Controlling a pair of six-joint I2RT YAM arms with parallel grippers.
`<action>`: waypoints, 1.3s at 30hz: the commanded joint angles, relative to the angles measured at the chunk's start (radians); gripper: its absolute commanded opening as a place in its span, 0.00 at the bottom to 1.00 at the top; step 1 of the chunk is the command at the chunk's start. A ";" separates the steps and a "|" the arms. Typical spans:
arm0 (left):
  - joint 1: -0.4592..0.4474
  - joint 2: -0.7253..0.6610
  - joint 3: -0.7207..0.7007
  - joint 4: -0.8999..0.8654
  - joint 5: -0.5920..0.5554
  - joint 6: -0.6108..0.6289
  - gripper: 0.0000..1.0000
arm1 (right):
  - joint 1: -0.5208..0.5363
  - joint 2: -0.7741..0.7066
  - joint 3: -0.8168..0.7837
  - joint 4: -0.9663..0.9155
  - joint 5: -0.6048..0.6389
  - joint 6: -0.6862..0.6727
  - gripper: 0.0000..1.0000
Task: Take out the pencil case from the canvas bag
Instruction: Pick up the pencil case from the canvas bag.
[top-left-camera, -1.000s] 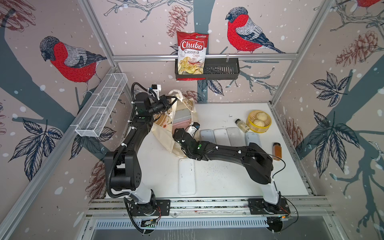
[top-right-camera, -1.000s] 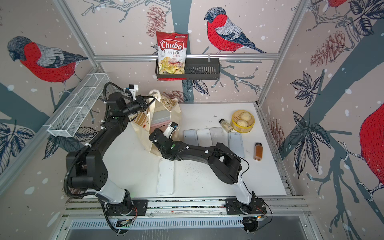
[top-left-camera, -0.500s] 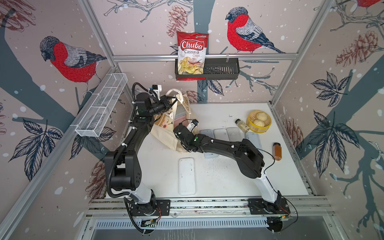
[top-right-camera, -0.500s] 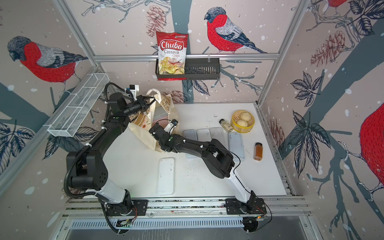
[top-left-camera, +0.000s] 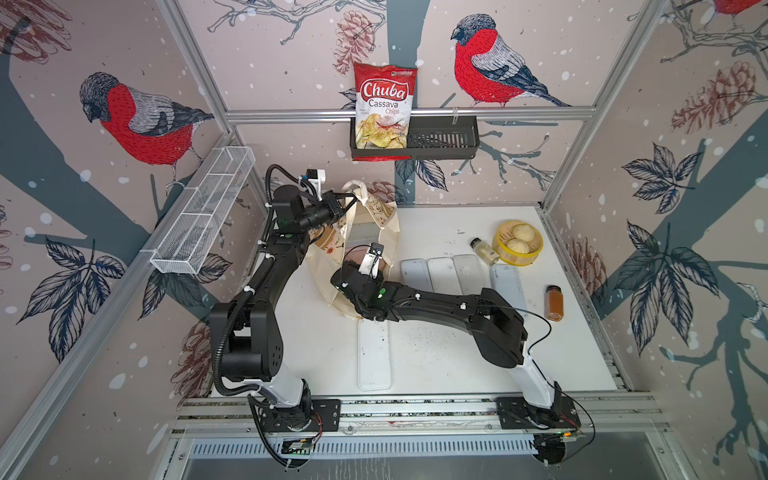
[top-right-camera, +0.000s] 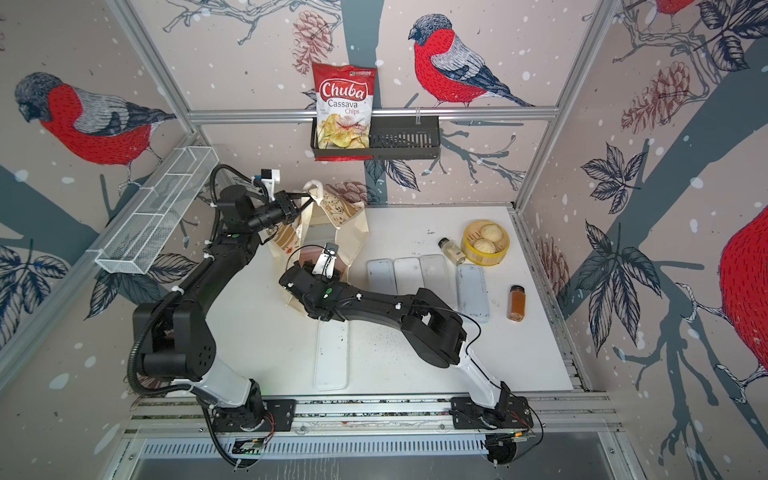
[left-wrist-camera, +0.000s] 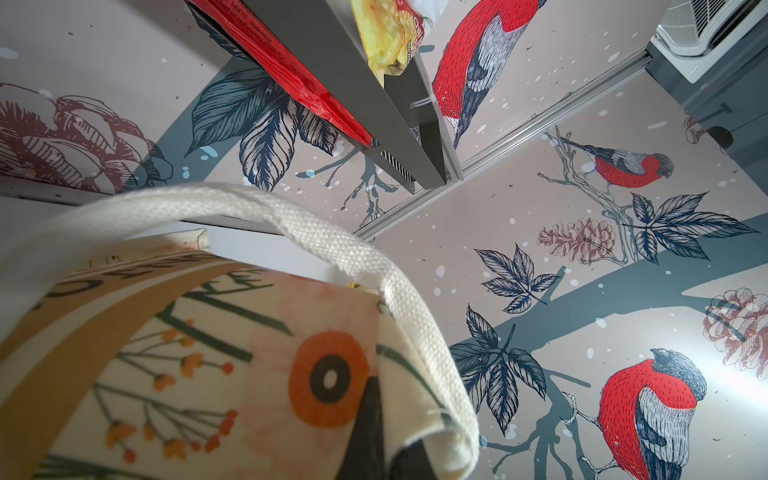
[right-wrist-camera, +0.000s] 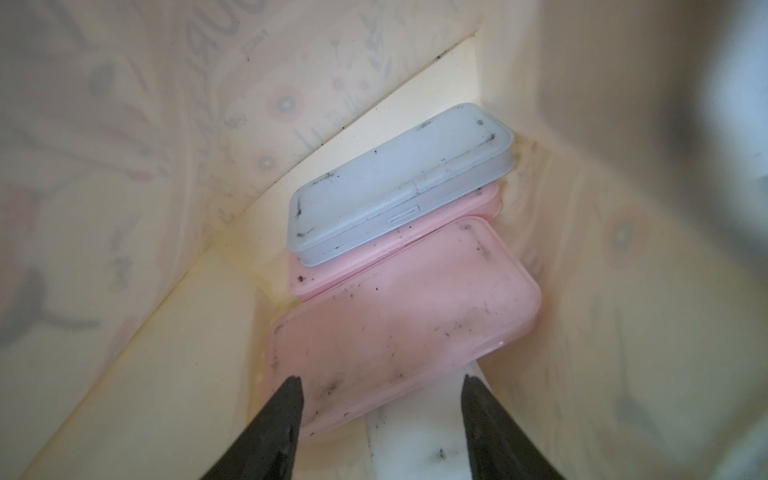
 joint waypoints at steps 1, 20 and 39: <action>0.001 -0.008 0.007 0.097 0.006 -0.002 0.00 | 0.016 0.018 0.027 -0.083 0.090 -0.055 0.63; -0.003 -0.016 -0.001 0.119 0.007 -0.021 0.00 | -0.127 0.133 0.158 -0.170 -0.233 0.075 0.64; 0.001 -0.017 -0.004 0.133 0.011 -0.036 0.00 | -0.190 0.054 0.053 -0.082 -0.389 0.219 0.65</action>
